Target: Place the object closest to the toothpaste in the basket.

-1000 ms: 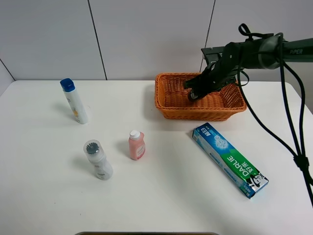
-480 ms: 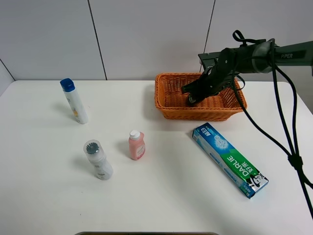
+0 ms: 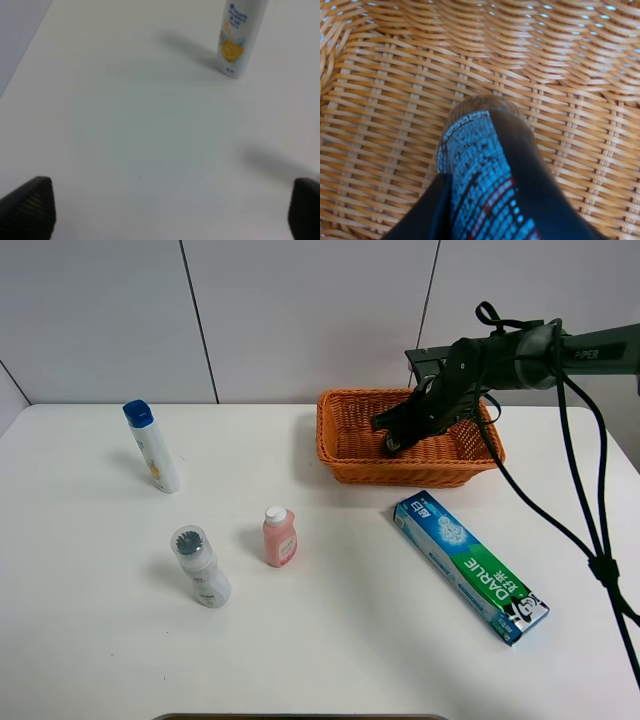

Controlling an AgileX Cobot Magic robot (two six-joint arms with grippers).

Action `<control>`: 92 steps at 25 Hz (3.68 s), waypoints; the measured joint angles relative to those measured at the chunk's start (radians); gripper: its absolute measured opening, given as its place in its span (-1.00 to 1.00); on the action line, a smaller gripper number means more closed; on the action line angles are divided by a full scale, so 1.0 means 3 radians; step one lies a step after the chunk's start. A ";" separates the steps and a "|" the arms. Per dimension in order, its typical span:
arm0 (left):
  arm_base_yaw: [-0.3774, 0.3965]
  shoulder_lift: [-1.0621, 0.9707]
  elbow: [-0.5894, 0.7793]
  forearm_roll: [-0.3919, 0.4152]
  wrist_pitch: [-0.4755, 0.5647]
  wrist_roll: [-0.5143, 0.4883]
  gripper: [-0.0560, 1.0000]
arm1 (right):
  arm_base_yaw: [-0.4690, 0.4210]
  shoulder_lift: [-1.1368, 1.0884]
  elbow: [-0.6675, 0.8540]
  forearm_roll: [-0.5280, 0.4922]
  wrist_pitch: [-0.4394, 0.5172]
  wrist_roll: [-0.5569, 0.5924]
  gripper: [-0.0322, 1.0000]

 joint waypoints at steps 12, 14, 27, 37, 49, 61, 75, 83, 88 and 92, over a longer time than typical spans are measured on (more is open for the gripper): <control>0.0000 0.0000 0.0000 0.0000 0.0000 0.0000 0.88 | 0.0000 0.0000 0.0000 0.0003 -0.0014 0.0000 -0.14; 0.0000 0.0000 0.0000 0.0000 0.0000 0.0000 0.88 | 0.0007 0.0000 0.0000 0.0006 -0.0018 0.0000 0.07; 0.0000 0.0000 0.0000 0.0000 0.0000 0.0000 0.88 | 0.0013 0.0000 0.0000 0.0006 -0.0036 0.0000 0.98; 0.0000 0.0000 0.0000 0.0000 0.0000 0.0000 0.88 | 0.0013 -0.0272 0.0000 0.0006 -0.0027 0.0000 0.98; 0.0000 0.0000 0.0000 0.0000 0.0000 0.0000 0.88 | 0.0013 -0.1226 0.0000 -0.0069 0.0412 0.0000 0.98; 0.0000 0.0000 0.0000 0.0000 0.0000 0.0000 0.88 | 0.0013 -0.2735 0.0000 -0.0324 0.1154 0.0000 0.98; 0.0000 0.0000 0.0000 0.0000 0.0000 0.0000 0.88 | 0.0013 -0.4382 0.0000 -0.0998 0.2062 0.0020 0.98; 0.0000 0.0000 0.0000 0.0000 0.0000 0.0000 0.88 | -0.0209 -0.5038 0.0373 -0.1021 0.2456 0.0028 0.98; 0.0000 0.0000 0.0000 0.0000 0.0000 0.0000 0.88 | -0.0465 -0.5586 0.1123 -0.1014 0.2436 0.0028 0.98; 0.0000 0.0000 0.0000 0.0000 0.0000 0.0000 0.88 | -0.0603 -0.6003 0.1606 -0.0892 0.2429 0.0096 0.98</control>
